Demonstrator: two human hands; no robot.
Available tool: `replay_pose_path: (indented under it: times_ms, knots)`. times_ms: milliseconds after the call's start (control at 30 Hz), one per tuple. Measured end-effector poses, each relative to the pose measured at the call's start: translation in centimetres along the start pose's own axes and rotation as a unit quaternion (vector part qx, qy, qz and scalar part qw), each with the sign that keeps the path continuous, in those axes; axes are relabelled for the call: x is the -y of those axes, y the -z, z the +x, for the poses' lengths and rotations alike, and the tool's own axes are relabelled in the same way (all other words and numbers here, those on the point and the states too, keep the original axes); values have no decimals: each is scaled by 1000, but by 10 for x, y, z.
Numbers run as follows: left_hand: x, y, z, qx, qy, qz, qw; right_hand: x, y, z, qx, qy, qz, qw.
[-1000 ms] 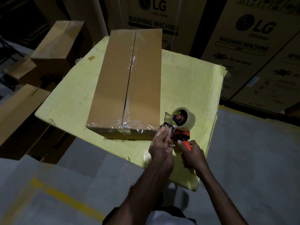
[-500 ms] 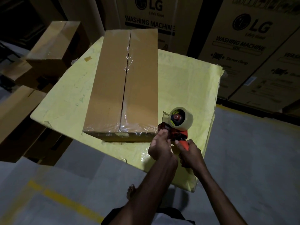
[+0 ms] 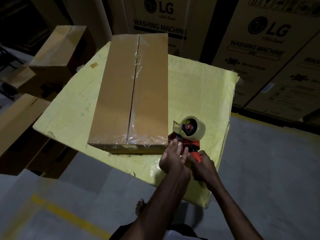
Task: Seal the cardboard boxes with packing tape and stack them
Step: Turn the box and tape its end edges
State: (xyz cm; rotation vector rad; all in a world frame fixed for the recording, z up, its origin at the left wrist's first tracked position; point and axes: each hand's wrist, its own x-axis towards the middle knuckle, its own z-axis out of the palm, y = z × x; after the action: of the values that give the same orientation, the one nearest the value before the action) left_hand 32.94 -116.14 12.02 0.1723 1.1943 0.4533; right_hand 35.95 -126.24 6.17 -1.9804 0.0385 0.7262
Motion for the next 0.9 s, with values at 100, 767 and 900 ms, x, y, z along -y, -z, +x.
replay_pose_path:
  times_ms: [100, 767, 900]
  knots:
    - [1, -1, 4, -13, -11, 47, 999, 2, 1, -1, 2, -1, 1, 1000]
    - [23, 14, 44, 6, 28, 93, 995, 9, -5, -6, 4, -5, -49, 999]
    - [21, 29, 54, 14, 32, 211, 977, 9, -8, -7, -7, -3, -74, 997]
